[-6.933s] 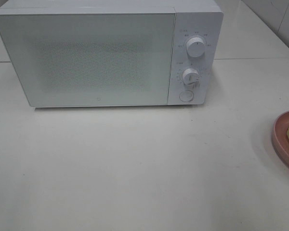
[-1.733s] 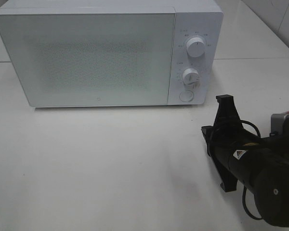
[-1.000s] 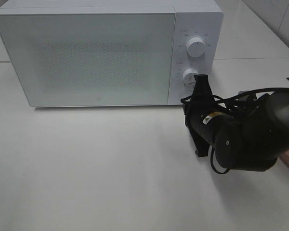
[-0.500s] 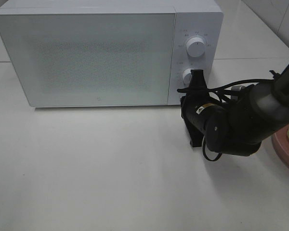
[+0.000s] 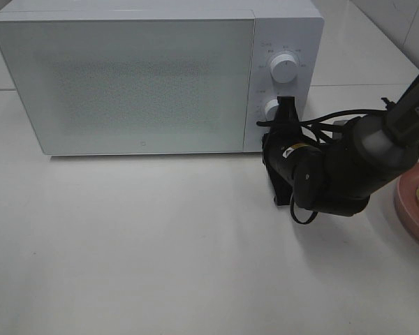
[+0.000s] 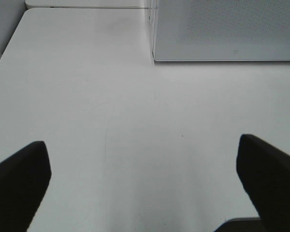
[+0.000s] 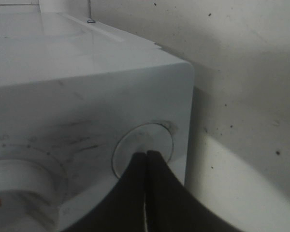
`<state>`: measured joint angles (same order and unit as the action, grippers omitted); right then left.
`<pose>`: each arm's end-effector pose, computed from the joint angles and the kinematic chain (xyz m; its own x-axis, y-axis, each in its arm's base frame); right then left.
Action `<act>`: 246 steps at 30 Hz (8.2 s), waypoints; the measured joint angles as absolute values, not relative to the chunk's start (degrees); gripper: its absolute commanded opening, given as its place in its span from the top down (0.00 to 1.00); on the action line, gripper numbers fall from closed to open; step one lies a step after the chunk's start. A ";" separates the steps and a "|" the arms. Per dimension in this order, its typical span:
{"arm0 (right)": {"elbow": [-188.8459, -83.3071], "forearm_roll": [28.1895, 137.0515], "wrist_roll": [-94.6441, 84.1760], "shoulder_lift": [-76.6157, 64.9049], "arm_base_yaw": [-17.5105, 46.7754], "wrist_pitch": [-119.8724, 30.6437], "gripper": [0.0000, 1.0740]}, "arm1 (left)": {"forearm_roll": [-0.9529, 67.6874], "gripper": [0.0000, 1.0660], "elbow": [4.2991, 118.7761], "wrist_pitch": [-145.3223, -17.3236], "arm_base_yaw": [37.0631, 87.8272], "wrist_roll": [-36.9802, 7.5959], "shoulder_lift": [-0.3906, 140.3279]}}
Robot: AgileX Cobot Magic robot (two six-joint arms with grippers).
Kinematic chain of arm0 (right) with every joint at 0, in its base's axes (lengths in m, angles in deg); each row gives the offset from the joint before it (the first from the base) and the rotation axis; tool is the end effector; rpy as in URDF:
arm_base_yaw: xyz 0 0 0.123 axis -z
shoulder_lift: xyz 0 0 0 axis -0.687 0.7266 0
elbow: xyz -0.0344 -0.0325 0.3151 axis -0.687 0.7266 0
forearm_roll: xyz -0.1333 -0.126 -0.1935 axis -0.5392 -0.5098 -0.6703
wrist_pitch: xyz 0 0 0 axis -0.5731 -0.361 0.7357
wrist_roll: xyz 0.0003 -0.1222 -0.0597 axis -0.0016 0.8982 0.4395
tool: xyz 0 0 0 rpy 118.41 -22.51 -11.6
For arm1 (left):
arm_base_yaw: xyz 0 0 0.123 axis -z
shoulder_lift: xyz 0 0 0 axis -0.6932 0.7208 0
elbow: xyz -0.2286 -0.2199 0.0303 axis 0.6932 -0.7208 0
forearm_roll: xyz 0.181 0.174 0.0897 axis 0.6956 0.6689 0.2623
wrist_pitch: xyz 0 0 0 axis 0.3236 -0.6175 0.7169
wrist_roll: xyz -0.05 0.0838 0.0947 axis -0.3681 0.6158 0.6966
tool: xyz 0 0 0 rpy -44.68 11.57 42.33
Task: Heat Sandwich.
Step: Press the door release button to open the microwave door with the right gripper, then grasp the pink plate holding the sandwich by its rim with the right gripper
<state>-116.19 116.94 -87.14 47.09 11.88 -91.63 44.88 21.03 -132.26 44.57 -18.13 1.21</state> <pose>0.3939 0.1721 0.0820 -0.0620 0.9981 0.0011 0.3646 0.0217 0.9309 0.0102 -0.0067 0.2678 -0.4548 -0.0140 -0.8905 0.0457 0.9982 -0.0390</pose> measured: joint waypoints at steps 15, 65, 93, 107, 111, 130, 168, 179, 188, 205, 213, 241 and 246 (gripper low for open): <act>-116.37 119.81 -87.02 48.58 11.88 -94.95 1.00 | 44.88 0.06 21.03 -132.26 44.57 -18.13 1.21; -123.99 127.77 -78.95 51.27 10.97 -88.99 1.00 | 44.88 0.06 21.03 -132.26 44.57 -18.13 1.21; -112.47 112.41 -80.66 40.50 12.57 -81.83 0.99 | 44.88 0.06 21.03 -132.26 44.57 -18.13 1.21; -104.56 112.36 -65.82 28.24 12.57 -67.62 0.95 | 44.88 0.06 21.03 -132.26 44.57 -18.13 1.21; -104.56 112.24 -54.82 24.68 12.57 -62.18 0.94 | 44.88 0.06 21.03 -132.26 44.57 -18.13 1.21; -106.97 111.96 3.45 12.88 12.57 -27.05 0.87 | 44.88 0.06 21.03 -132.26 44.57 -18.13 1.21; -117.74 84.80 -9.04 9.44 19.27 8.58 0.16 | 44.88 0.06 21.03 -132.26 44.57 -18.13 1.21; -117.74 76.32 -11.68 9.39 27.18 9.44 0.18 | 44.88 0.06 21.03 -132.26 44.57 -18.13 1.21; -117.74 72.71 -13.46 10.82 31.82 7.44 0.20 | 44.88 0.06 21.03 -132.26 44.57 -18.13 1.21; -117.86 70.53 -16.26 20.21 34.86 1.19 0.22 | 44.88 0.06 21.03 -132.26 44.57 -18.13 1.21; -117.86 70.42 -16.49 23.59 35.60 -1.67 0.23 | 44.88 0.06 21.03 -132.26 44.57 -18.13 1.21; -117.97 70.24 -17.58 28.52 37.09 -6.08 0.29 | 44.88 0.06 21.03 -132.26 44.57 -18.13 1.21; -117.97 70.24 -17.58 29.38 37.09 -6.43 0.29 | 44.88 0.06 21.03 -132.26 44.57 -18.13 1.21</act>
